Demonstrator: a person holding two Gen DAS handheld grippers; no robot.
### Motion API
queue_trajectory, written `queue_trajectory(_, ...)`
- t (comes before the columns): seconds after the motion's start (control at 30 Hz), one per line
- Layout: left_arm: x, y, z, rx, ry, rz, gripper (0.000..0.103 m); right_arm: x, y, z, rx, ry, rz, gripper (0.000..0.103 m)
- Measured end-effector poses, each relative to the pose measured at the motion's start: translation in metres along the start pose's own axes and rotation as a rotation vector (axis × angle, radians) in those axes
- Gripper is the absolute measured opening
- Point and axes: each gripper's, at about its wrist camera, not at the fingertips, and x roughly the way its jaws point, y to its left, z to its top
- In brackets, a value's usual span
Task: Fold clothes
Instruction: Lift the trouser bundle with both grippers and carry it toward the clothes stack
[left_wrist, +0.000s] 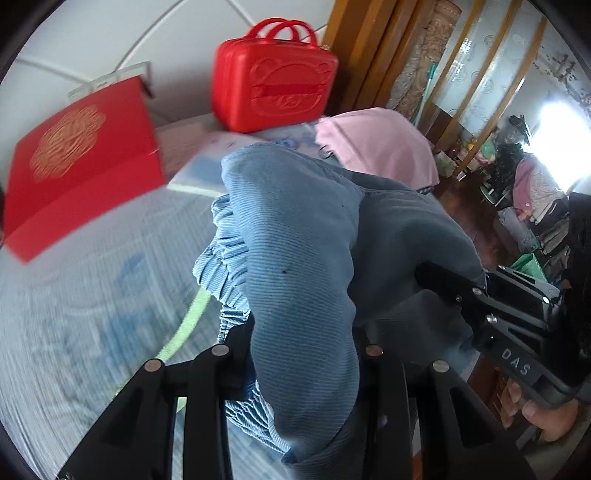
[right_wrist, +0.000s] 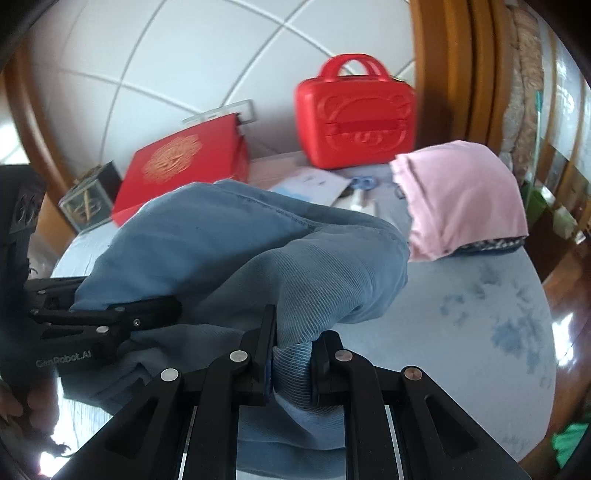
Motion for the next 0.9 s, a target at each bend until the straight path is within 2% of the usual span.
queue_trajectory(0.13,0.035,-0.040,0.056,-0.005,-0.025,0.008,0.033,0.004,-0.058,0.036,-0.015,-0.027,0.002,0.014)
queue_trajectory(0.33,0.094,-0.106,0.171,-0.085,-0.112,0.007,0.033,0.009,-0.177,0.125,-0.114,-0.081,0.025,0.014)
queue_trajectory(0.47,0.133,-0.147,0.239,-0.129,-0.127,-0.011,0.033,0.021,-0.258,0.188,-0.149,-0.082,0.050,0.014)
queue_trajectory(0.57,0.172,-0.163,0.285,-0.137,-0.114,0.005,0.033,0.033,-0.312,0.229,-0.174,-0.078,0.064,0.014)
queue_trajectory(0.63,0.203,-0.163,0.297,-0.145,-0.082,0.030,0.033,0.055,-0.341,0.241,-0.143,-0.051,0.103,0.014)
queue_trajectory(0.7,0.244,-0.158,0.307,-0.155,-0.038,0.067,0.049,0.093,-0.371,0.244,-0.132,-0.013,0.124,0.018)
queue_trajectory(0.73,0.263,-0.153,0.307,-0.158,-0.007,0.107,0.056,0.107,-0.380,0.243,-0.133,-0.001,0.117,0.022)
queue_trajectory(0.77,0.283,-0.148,0.304,-0.166,0.033,0.152,0.074,0.126,-0.390,0.236,-0.111,0.036,0.094,0.041)
queue_trajectory(0.8,0.301,-0.142,0.297,-0.174,0.072,0.178,0.085,0.145,-0.400,0.229,-0.089,0.072,0.070,0.064)
queue_trajectory(0.83,0.314,-0.135,0.287,-0.188,0.095,0.185,0.086,0.164,-0.410,0.222,-0.066,0.109,0.047,0.074)
queue_trajectory(0.9,0.323,-0.124,0.274,-0.208,0.102,0.195,0.103,0.183,-0.429,0.204,0.027,0.125,0.152,0.096)
